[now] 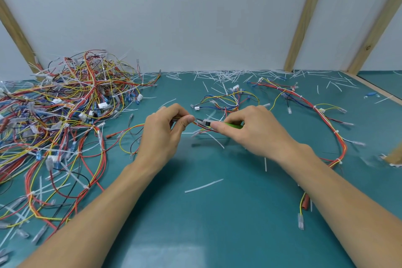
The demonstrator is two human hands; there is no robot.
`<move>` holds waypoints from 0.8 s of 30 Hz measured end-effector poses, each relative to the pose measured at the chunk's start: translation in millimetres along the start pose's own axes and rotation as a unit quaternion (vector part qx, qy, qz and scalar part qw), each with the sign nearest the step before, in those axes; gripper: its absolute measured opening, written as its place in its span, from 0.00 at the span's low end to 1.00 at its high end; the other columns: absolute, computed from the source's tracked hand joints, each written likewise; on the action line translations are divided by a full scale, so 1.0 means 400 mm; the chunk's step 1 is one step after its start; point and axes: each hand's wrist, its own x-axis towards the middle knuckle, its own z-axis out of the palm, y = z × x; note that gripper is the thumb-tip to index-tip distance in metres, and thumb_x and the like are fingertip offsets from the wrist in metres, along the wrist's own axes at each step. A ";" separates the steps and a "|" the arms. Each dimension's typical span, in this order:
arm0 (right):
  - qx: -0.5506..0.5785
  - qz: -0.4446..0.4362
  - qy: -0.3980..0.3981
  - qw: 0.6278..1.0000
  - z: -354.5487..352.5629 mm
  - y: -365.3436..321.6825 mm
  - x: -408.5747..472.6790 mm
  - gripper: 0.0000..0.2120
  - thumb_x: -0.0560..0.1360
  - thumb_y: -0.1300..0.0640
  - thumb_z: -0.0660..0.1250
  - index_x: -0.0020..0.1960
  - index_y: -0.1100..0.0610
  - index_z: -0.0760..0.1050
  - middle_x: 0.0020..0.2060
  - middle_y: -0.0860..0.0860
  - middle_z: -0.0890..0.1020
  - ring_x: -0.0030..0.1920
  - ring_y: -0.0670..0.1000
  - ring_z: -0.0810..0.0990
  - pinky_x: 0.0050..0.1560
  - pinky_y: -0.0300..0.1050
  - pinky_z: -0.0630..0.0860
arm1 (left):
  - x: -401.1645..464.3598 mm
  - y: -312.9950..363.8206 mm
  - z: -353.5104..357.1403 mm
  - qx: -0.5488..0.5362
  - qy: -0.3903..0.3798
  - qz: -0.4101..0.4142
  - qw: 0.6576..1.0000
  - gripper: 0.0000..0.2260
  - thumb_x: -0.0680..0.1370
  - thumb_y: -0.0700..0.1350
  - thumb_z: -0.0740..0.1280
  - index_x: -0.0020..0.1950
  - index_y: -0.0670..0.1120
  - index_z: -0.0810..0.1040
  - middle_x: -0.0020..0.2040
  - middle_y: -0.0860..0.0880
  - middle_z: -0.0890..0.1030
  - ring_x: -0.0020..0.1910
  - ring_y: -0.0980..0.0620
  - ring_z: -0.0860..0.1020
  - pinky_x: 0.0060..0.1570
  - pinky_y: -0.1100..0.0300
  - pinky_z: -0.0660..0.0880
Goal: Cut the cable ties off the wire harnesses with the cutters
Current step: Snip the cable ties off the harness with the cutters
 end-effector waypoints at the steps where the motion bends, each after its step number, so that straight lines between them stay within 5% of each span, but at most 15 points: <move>1: -0.001 0.000 -0.001 1.000 0.001 0.001 0.000 0.39 0.69 0.21 0.54 0.41 0.54 0.84 0.28 0.55 0.75 0.33 0.54 0.70 0.37 0.52 0.72 | 0.000 0.001 0.000 -0.001 0.000 0.000 1.000 0.05 0.79 0.48 0.71 0.44 0.50 0.80 0.32 0.60 0.76 0.33 0.55 0.71 0.35 0.56 0.66; 4: 0.001 0.004 0.000 1.000 0.004 0.003 0.002 0.37 0.70 0.21 0.56 0.40 0.54 0.84 0.28 0.55 0.75 0.33 0.54 0.69 0.36 0.52 0.72 | 0.000 0.003 -0.001 -0.002 0.000 0.001 1.000 0.04 0.79 0.47 0.71 0.44 0.49 0.81 0.33 0.59 0.76 0.35 0.50 0.74 0.36 0.52 0.70; 14: 0.144 0.072 0.114 0.980 0.014 0.018 0.016 0.31 0.72 0.25 0.60 0.38 0.53 0.80 0.30 0.51 0.78 0.29 0.46 0.69 0.34 0.41 0.65 | 0.003 0.009 -0.005 -0.018 0.017 -0.026 0.999 0.06 0.80 0.45 0.70 0.43 0.52 0.80 0.33 0.60 0.77 0.34 0.57 0.73 0.35 0.65 0.66; 17: 0.172 0.085 0.140 0.971 0.006 0.024 0.018 0.20 0.74 0.35 0.71 0.39 0.52 0.80 0.30 0.45 0.78 0.30 0.44 0.71 0.34 0.37 0.65 | 0.004 0.016 -0.004 -0.027 0.024 -0.043 0.998 0.06 0.80 0.45 0.69 0.43 0.52 0.79 0.31 0.57 0.76 0.31 0.59 0.72 0.33 0.70 0.64; 21: 0.185 0.081 0.112 0.973 0.008 0.025 0.019 0.03 0.73 0.56 0.73 0.42 0.50 0.81 0.37 0.44 0.84 0.39 0.50 0.80 0.41 0.47 0.74 | 0.005 0.026 -0.007 -0.034 0.033 -0.062 0.997 0.06 0.81 0.44 0.68 0.43 0.48 0.79 0.32 0.55 0.75 0.30 0.62 0.72 0.32 0.72 0.65; 24: 0.222 0.053 0.061 0.972 0.013 0.016 0.016 0.13 0.71 0.64 0.69 0.42 0.46 0.78 0.42 0.40 0.87 0.42 0.49 0.82 0.41 0.44 0.75 | 0.006 0.033 -0.009 -0.037 0.040 -0.066 0.996 0.07 0.81 0.44 0.68 0.43 0.46 0.78 0.31 0.55 0.75 0.28 0.61 0.71 0.30 0.72 0.63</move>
